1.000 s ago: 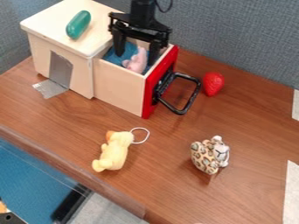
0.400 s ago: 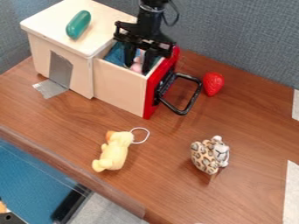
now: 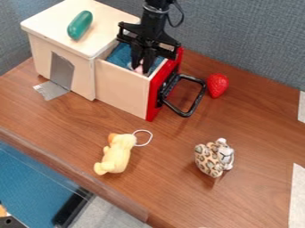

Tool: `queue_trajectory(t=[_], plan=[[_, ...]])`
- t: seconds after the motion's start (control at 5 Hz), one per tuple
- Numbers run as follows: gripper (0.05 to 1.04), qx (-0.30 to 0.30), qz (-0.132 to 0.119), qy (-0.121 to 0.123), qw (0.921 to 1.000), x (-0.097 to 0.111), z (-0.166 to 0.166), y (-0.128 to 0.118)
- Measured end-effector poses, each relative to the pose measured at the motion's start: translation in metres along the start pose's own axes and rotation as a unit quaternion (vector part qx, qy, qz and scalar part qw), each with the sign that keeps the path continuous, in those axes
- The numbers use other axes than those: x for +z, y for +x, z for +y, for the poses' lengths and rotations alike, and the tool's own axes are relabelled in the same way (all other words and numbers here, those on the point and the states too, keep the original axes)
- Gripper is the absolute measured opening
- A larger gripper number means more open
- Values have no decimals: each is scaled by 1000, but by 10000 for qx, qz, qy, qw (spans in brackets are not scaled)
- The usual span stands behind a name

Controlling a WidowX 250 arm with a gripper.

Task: Moving an object from the drawer

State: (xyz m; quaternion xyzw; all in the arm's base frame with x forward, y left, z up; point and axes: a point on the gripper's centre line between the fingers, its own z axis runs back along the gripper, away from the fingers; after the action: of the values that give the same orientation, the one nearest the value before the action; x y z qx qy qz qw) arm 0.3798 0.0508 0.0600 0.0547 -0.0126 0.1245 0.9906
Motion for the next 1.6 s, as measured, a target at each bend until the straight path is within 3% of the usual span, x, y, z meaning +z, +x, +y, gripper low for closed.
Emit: queue_trajectory(t=[0.2,0.4,0.6,0.8,1.2,1.4,1.6], plan=[[98,54,-444,59,9990,44,-23,8],[96,-306,-736,-94,9968,73,-65,8],[96,-854,-866,-291,9922,87,-109,9],[96,-1303,-338,-261,9906,54,-146,5],[96,-1380,136,-411,9895,14,-174,3],[131,-1453,291,-358,9883,-1,-189,0],[332,-1265,423,-215,9908,-6,-198,-4]])
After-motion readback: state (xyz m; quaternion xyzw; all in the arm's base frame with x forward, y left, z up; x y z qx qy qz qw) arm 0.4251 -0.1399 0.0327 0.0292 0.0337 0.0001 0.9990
